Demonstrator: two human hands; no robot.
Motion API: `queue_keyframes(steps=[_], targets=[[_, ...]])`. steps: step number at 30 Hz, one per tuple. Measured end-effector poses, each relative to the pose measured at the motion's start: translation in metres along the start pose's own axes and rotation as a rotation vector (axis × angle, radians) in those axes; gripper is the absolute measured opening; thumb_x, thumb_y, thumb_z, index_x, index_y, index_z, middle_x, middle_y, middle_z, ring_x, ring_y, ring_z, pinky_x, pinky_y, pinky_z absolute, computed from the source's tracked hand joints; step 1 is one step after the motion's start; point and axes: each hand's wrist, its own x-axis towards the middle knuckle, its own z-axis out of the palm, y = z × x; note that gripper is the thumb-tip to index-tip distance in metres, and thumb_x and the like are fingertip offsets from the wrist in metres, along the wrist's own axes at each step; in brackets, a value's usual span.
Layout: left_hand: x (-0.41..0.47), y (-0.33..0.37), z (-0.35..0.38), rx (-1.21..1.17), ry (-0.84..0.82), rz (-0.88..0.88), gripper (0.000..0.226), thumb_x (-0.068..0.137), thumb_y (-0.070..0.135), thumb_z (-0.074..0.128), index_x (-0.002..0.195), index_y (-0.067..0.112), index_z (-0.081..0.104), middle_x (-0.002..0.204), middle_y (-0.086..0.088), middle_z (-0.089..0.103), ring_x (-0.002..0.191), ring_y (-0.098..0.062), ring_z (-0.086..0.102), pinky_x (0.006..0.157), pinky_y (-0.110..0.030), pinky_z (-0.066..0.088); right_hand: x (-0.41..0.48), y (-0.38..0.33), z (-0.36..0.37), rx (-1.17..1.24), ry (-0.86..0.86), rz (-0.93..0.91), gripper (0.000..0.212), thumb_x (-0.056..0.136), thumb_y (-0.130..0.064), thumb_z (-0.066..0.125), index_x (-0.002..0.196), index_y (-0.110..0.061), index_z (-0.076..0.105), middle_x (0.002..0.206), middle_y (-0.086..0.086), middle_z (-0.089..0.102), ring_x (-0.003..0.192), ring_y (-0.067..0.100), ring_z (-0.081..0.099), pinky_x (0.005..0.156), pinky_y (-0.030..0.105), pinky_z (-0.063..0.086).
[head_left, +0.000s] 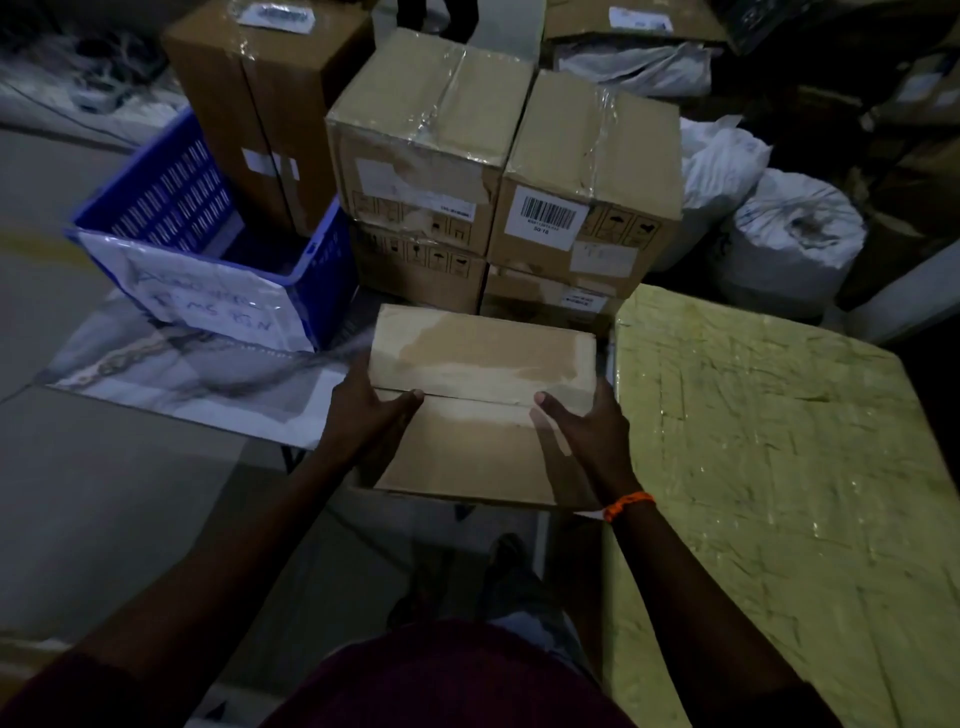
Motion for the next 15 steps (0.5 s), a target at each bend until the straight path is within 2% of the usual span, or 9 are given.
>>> queue_keyframes(steps=[2,5,6,8,10,12,14,15], targets=[[0.002,0.011,-0.004,-0.047,0.024,0.005,0.085,0.082,0.028,0.086,0.151,0.015,0.038,0.144,-0.005,0.055,0.126,-0.021,0.054,0.102,-0.034,0.047,0.003,-0.008,-0.007,0.069,0.043,-0.016,0.076,0.083,-0.045,0.085,0.145,-0.017,0.051,0.127,-0.009,0.057,0.118,0.010,0.055,0.093,0.024,0.046],[0.004,0.025,-0.013,-0.219,0.032,0.035,0.093,0.076,0.021,0.090,0.151,0.023,0.035,0.141,0.007,0.047,0.123,-0.010,0.048,0.096,-0.027,0.050,0.009,-0.019,-0.014,0.148,0.104,0.016,0.088,0.075,-0.079,0.073,0.145,-0.029,0.053,0.139,-0.003,0.059,0.128,0.018,0.056,0.108,0.042,0.048],[0.005,0.029,-0.016,-0.263,0.033,0.053,0.094,0.075,0.024,0.089,0.151,0.024,0.035,0.145,0.007,0.045,0.126,-0.010,0.048,0.096,-0.027,0.049,0.012,-0.021,-0.016,0.178,0.121,0.031,0.089,0.072,-0.087,0.067,0.141,-0.033,0.056,0.137,-0.001,0.061,0.126,0.019,0.058,0.107,0.045,0.050],[0.007,0.032,-0.020,-0.345,0.023,0.056,0.090,0.079,0.037,0.085,0.153,0.025,0.036,0.151,0.002,0.047,0.129,-0.014,0.051,0.101,-0.034,0.050,0.013,-0.025,-0.019,0.212,0.136,0.065,0.081,0.076,-0.089,0.058,0.132,-0.030,0.061,0.132,0.002,0.062,0.122,0.021,0.059,0.103,0.041,0.050],[0.007,0.035,-0.020,-0.430,0.023,0.005,0.083,0.081,0.056,0.074,0.150,0.024,0.042,0.145,-0.002,0.054,0.126,-0.016,0.057,0.101,-0.036,0.051,0.011,-0.029,-0.020,0.230,0.154,0.088,0.071,0.079,-0.088,0.054,0.117,-0.029,0.064,0.122,0.006,0.063,0.111,0.023,0.061,0.096,0.041,0.051],[0.004,0.036,-0.016,-0.463,0.073,-0.090,0.081,0.081,0.072,0.064,0.142,0.020,0.050,0.137,-0.004,0.060,0.121,-0.017,0.060,0.101,-0.041,0.052,0.008,-0.027,-0.019,0.245,0.170,0.117,0.076,0.075,-0.092,0.053,0.109,-0.025,0.061,0.113,0.007,0.065,0.103,0.025,0.064,0.091,0.045,0.055],[-0.001,0.035,-0.012,-0.434,0.133,-0.143,0.077,0.084,0.076,0.060,0.134,0.017,0.054,0.131,-0.004,0.062,0.118,-0.020,0.062,0.100,-0.042,0.052,0.002,-0.021,-0.015,0.235,0.188,0.139,0.069,0.082,-0.081,0.060,0.111,-0.018,0.058,0.114,0.010,0.066,0.100,0.026,0.065,0.082,0.039,0.056],[-0.006,0.033,-0.009,-0.406,0.161,-0.147,0.071,0.088,0.070,0.062,0.133,0.015,0.054,0.129,-0.004,0.062,0.117,-0.020,0.062,0.097,-0.038,0.052,-0.001,-0.017,-0.014,0.217,0.195,0.151,0.062,0.086,-0.071,0.066,0.113,-0.016,0.056,0.116,0.011,0.066,0.100,0.025,0.065,0.077,0.034,0.054]])
